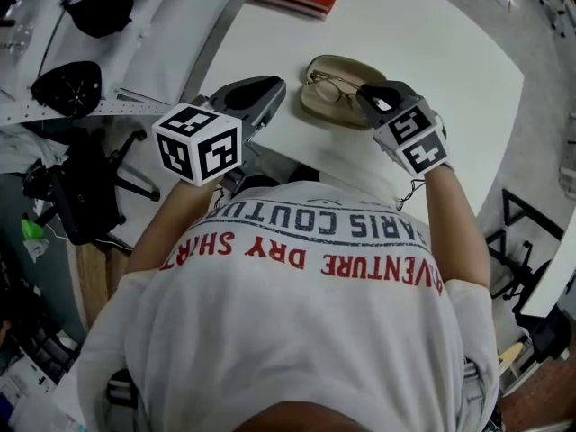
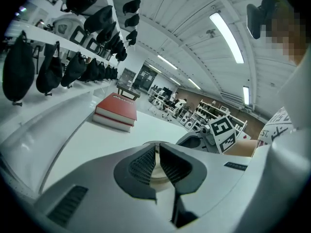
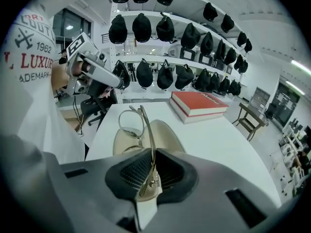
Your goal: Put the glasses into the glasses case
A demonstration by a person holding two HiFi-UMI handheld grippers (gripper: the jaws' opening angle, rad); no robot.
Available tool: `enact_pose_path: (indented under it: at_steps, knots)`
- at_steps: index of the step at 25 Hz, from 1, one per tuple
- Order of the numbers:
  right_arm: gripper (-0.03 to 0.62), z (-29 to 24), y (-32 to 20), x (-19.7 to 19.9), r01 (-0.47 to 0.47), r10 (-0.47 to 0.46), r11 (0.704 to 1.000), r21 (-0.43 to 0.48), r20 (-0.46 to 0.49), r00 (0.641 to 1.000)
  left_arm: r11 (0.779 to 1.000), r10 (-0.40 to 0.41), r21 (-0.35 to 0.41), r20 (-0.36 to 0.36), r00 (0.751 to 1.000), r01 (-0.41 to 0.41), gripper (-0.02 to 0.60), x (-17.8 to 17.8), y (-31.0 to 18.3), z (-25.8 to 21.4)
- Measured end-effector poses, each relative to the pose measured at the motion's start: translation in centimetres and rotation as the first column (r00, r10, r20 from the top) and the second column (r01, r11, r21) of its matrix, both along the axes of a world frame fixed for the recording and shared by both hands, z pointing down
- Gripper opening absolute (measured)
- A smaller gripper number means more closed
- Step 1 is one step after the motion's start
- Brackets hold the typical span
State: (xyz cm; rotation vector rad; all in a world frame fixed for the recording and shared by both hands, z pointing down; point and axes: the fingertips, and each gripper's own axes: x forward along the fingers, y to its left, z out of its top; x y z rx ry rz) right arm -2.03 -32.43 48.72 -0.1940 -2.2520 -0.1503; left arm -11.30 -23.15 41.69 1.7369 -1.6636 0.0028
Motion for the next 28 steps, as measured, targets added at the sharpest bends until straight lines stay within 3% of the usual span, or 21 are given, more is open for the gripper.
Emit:
enact_pose_path:
  at_steps: [10, 28]
  knots:
    - [0.041, 2.9, -0.4, 0.3, 0.085, -0.085, 0.996, -0.011, -0.048, 0.995, 0.998, -0.069, -0.011, 0.001, 0.998, 0.069, 0.048, 1.2, -0.3, 0.9]
    - [0.041, 5.4, 0.8, 0.1, 0.143, -0.139, 0.99, 0.017, -0.151, 0.979, 0.998, -0.066, -0.019, -0.009, 0.998, 0.066, 0.048, 0.3, -0.1, 1.5]
